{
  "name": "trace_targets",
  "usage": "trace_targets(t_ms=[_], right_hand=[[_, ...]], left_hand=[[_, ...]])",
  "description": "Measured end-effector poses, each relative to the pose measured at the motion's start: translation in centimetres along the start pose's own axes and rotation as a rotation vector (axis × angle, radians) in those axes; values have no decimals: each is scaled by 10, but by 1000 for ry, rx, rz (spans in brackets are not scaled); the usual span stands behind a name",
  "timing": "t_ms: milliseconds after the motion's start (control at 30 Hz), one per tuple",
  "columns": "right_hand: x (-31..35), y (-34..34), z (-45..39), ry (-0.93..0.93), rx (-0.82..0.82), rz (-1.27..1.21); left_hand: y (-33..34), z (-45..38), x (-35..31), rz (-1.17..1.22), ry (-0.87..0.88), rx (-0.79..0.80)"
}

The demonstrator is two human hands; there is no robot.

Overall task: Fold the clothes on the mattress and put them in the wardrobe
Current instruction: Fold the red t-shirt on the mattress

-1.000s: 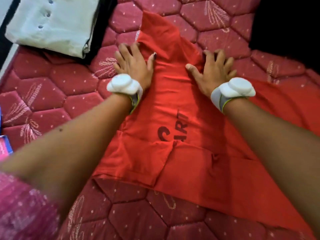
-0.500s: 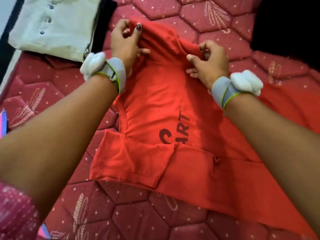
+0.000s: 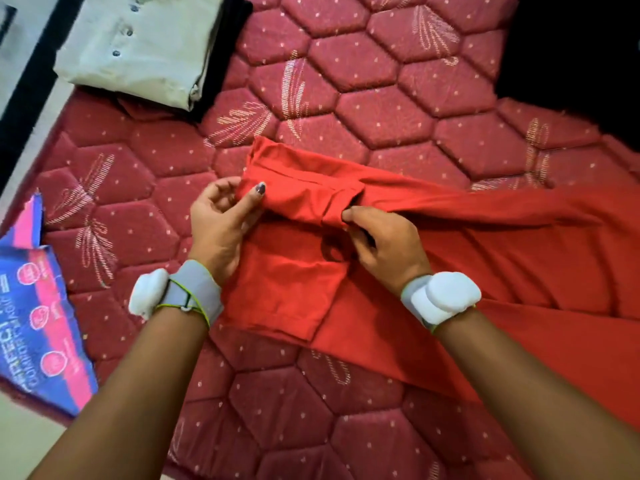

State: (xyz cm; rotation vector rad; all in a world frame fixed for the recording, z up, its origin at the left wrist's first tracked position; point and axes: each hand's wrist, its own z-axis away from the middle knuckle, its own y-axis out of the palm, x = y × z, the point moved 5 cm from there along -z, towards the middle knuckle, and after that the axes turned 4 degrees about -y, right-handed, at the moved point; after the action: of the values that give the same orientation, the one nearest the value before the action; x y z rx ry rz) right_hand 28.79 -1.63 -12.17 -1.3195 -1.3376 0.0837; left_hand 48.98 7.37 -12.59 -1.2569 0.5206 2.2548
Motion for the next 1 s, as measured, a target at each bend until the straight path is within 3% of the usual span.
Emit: trace_targets(t_ms=[100, 233, 400, 533, 600, 667, 767, 867, 1000], right_hand=[[8, -4, 11, 12, 24, 71], [5, 7, 30, 49, 135, 92], [10, 7, 28, 128, 10, 22], [9, 6, 44, 144, 151, -56], [5, -7, 43, 184, 154, -108], [-12, -40, 50, 260, 96, -6], [-54, -91, 56, 332, 32, 298], [-97, -128, 59, 471, 231, 502], [-146, -170, 74, 525, 560, 640]], left_hand=[[-17, 2, -12, -115, 158, -78], [-36, 6, 9, -649, 96, -56], [-29, 21, -6, -857, 406, -198], [-21, 32, 5, -1235, 412, -253], [-11, 36, 2, -1299, 456, -308], [31, 50, -4, -1275, 640, -213], [115, 71, 7, -1260, 866, 171], [180, 83, 46, -1471, 856, 412], [223, 92, 80, -1620, 756, 431]])
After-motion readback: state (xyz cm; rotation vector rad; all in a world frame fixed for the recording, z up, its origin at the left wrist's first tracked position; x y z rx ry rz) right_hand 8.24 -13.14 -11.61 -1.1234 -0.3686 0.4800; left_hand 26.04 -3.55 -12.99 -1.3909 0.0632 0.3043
